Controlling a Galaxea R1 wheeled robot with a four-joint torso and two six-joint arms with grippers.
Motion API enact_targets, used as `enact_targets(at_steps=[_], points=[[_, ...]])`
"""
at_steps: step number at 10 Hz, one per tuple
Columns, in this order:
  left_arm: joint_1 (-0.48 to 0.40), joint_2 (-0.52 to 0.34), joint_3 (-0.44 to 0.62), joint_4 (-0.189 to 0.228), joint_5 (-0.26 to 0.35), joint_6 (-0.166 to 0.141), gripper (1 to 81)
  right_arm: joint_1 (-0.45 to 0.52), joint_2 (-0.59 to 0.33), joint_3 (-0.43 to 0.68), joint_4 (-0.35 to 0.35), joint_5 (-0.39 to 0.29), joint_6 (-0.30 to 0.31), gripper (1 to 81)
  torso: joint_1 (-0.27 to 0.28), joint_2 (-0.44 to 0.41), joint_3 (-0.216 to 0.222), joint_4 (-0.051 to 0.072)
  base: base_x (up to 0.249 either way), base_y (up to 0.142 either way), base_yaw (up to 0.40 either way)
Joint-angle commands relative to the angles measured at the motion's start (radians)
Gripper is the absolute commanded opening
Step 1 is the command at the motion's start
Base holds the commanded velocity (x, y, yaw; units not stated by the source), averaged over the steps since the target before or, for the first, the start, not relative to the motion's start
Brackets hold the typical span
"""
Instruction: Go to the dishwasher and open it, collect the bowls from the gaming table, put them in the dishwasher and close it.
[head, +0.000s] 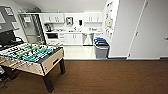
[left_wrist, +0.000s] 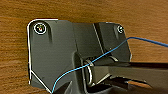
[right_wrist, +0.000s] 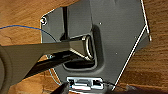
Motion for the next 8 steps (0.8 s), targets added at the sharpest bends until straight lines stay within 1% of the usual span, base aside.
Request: enact_targets(at_steps=[1,8], points=[[-0.051,-0.018,0.01,0.009,0.038,0.0,81.1,0.04,-0.016,0.011,-0.013,-0.055,-0.002,81.1,0.0,0.0,0.0,0.0,0.138,0.0,0.0],[-0.052,-0.015,0.011,0.007,0.038,-0.002,81.1,0.042,-0.014,0.008,-0.014,-0.046,-0.002,81.1,0.001,0.0,0.0,0.0,0.178,0.0,0.0]])
